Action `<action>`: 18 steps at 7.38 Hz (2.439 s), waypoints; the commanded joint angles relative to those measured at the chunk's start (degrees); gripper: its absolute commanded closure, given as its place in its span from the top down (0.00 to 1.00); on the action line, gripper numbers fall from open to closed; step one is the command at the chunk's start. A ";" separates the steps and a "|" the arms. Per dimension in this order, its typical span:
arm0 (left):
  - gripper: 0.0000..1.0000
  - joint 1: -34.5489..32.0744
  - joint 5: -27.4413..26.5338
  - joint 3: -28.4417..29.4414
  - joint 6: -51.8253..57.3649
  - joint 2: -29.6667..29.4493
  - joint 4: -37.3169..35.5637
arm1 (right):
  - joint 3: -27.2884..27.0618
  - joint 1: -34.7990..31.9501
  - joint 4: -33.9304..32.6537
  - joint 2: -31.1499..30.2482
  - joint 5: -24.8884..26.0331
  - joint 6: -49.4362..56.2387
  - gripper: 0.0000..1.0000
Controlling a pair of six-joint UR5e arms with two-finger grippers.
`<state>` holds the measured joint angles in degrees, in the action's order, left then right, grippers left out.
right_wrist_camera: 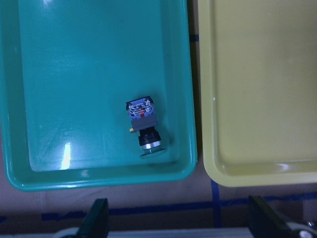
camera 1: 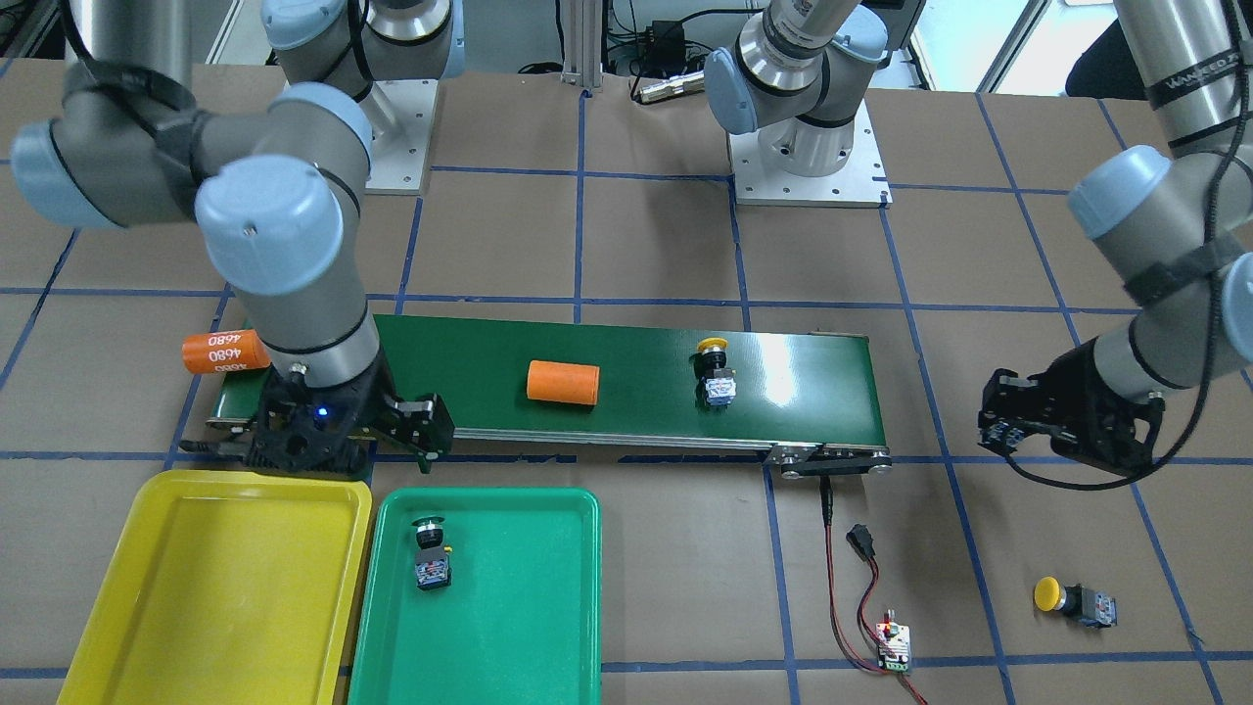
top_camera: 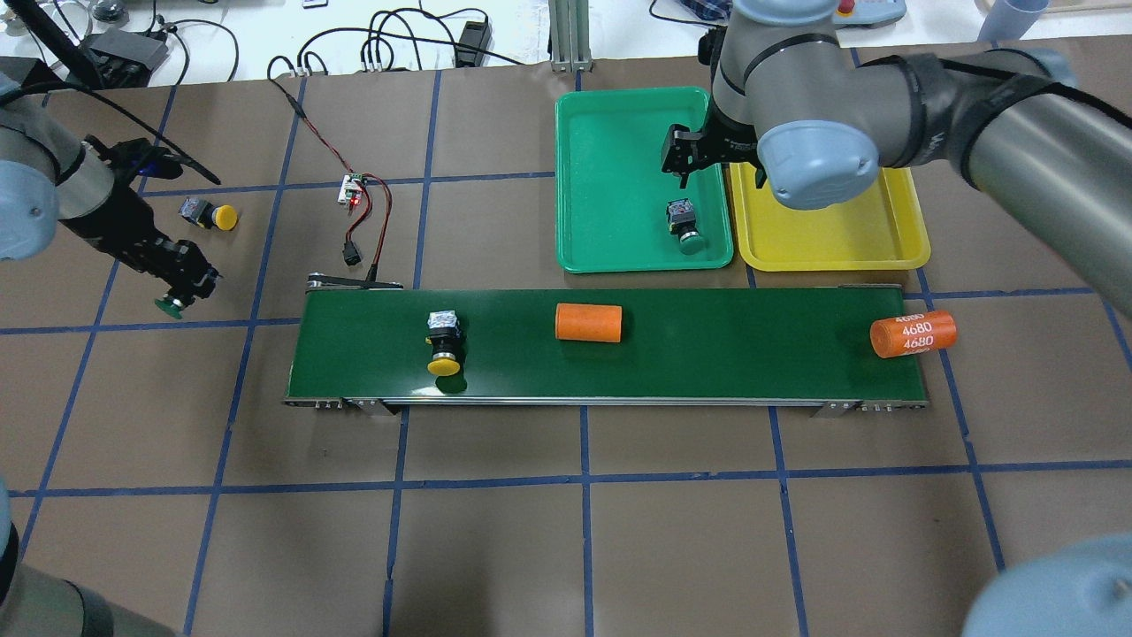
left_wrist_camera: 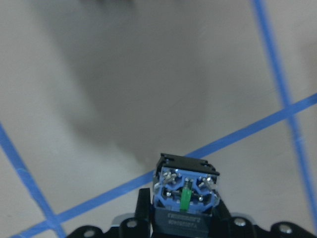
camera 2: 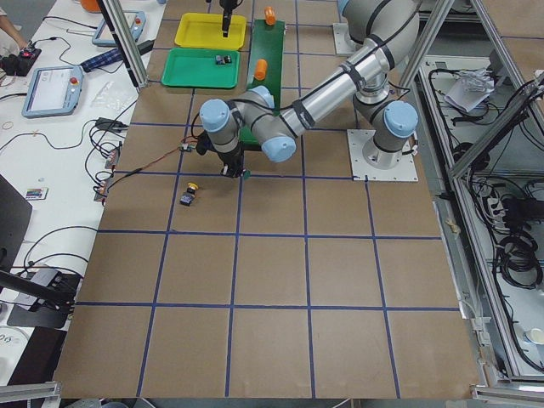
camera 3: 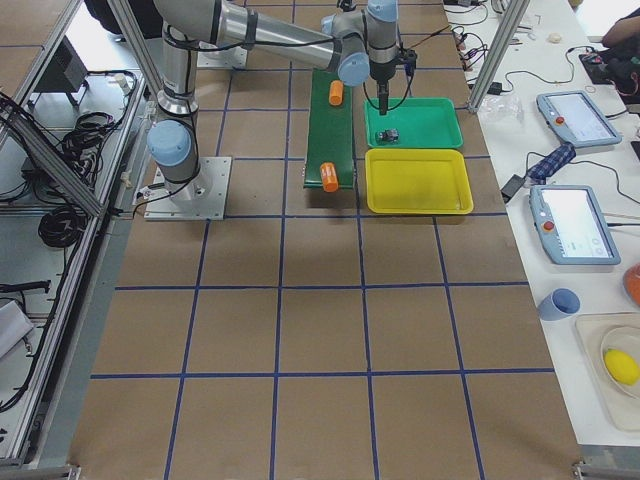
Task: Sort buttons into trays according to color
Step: 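Place a green-capped button on belt with left gripper while right gripper rises, then reach the left gripper to the last yellow-capped button and grasp it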
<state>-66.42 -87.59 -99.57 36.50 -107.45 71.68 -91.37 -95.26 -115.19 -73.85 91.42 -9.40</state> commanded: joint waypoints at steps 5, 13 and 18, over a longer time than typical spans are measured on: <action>0.00 -15.41 0.05 -7.03 -31.84 3.21 -3.21 | -0.73 1.92 19.65 -14.30 1.13 0.26 1.00; 1.00 -6.47 -0.48 16.64 -10.43 -7.20 4.45 | -2.23 3.25 18.77 -12.10 0.42 2.37 1.00; 1.00 1.90 -0.66 27.68 44.53 -22.26 -1.59 | -2.32 3.07 19.30 -12.81 0.68 1.41 1.00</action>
<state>-65.64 -88.17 -72.43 67.06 -126.83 73.42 -93.69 -92.13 -96.01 -86.65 91.81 -7.54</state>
